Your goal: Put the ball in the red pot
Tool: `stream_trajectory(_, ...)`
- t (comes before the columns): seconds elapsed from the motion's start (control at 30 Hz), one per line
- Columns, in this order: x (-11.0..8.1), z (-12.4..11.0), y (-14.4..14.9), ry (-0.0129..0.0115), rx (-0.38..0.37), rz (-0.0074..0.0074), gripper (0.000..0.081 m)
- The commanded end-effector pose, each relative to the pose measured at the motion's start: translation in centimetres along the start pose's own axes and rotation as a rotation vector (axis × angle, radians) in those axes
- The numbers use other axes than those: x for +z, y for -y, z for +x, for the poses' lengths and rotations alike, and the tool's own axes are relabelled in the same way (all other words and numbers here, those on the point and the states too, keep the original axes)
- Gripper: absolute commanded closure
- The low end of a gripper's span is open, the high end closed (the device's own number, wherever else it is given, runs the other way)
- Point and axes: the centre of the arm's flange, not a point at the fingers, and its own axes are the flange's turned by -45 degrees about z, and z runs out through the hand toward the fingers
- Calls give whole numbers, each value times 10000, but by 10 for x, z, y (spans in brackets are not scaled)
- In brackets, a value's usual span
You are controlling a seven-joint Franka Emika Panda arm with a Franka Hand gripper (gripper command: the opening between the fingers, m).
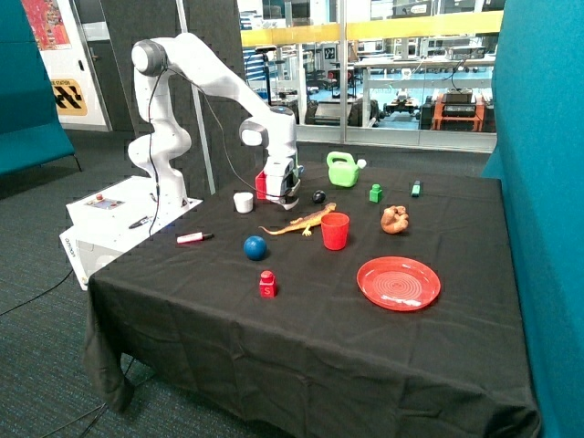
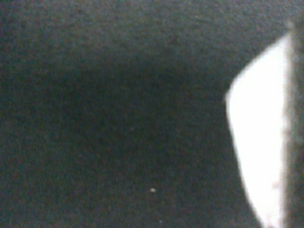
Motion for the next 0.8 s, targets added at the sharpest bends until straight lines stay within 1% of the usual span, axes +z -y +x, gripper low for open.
stream_trajectory(0.0, -1, -8, -11, -46, 73, 24, 0)
stream_trajectory(0.23, -1, -11, -12, -46, 41, 24, 0)
stream_trajectory(0.57, -2, -10, -4, -46, -85, 23, 0)
stream_trajectory(0.77, -10, -8, 4, -46, -181, 23, 0)
